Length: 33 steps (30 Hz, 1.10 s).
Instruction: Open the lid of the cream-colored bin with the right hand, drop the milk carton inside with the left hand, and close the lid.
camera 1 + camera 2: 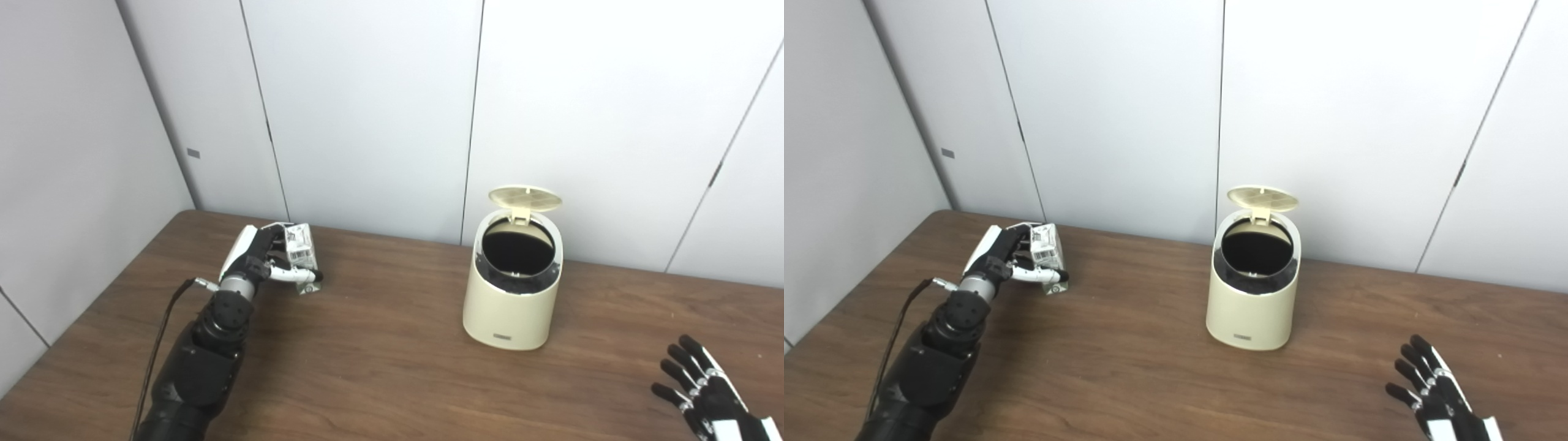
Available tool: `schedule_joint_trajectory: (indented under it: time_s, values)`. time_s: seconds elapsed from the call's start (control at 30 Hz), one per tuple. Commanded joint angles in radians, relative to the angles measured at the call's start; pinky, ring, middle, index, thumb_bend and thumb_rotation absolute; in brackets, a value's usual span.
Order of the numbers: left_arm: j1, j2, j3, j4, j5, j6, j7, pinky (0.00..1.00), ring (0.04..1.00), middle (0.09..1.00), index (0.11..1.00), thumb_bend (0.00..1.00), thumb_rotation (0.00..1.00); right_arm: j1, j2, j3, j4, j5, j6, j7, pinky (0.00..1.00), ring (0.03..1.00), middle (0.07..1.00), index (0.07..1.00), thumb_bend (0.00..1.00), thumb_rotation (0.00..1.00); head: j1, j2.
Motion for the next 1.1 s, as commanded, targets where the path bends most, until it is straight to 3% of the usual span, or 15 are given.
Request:
schedule_joint_trajectory:
  time_s: [0.0,0.3,0.53,0.57,0.63,0.73,1.07]
  values:
    - [-0.051,0.034,0.009,-0.013,0.001,-0.040,0.027,0.68,0.757,0.797,0.801,0.77,0.00,-0.016,-0.003,-0.006,-0.046,0.004,-0.016,-0.006,0.78,0.886,0.904,0.895,0.78,0.90,0.001,0.001]
    - [-0.055,0.033,0.005,0.000,-0.003,-0.062,0.021,0.71,0.753,0.783,0.781,0.76,0.00,-0.020,0.000,-0.005,-0.063,0.003,0.001,-0.009,0.80,0.904,0.911,0.909,0.75,0.91,-0.001,0.003]
    - [-0.057,0.025,0.001,0.000,0.019,-0.063,0.053,0.60,0.638,0.684,0.714,0.75,0.00,-0.023,0.002,-0.004,-0.078,-0.001,0.010,-0.011,0.77,0.885,0.899,0.902,0.75,0.91,0.000,0.005]
    - [-0.057,0.023,0.002,0.000,0.018,-0.067,0.061,0.58,0.610,0.591,0.678,0.65,0.00,-0.023,0.002,-0.004,-0.081,-0.003,0.014,-0.012,0.77,0.884,0.898,0.900,0.75,0.91,0.000,0.005]
    - [-0.056,0.016,0.009,0.001,0.008,-0.080,0.074,0.56,0.573,0.494,0.565,0.54,0.00,-0.024,0.002,-0.003,-0.086,-0.008,0.021,-0.014,0.77,0.885,0.897,0.898,0.74,0.91,-0.005,0.010]
    - [-0.056,0.005,0.018,-0.001,-0.005,-0.102,0.089,0.53,0.475,0.494,0.496,0.51,0.00,-0.029,0.001,0.000,-0.090,-0.021,0.027,-0.017,0.84,0.917,0.900,0.902,0.68,0.92,-0.003,0.011]
    - [-0.058,-0.013,0.029,-0.014,0.004,-0.112,0.123,0.52,0.500,0.528,0.440,0.50,0.00,-0.040,0.006,0.004,-0.095,-0.030,0.041,-0.022,0.90,0.941,0.913,0.914,0.63,0.95,-0.005,0.013]
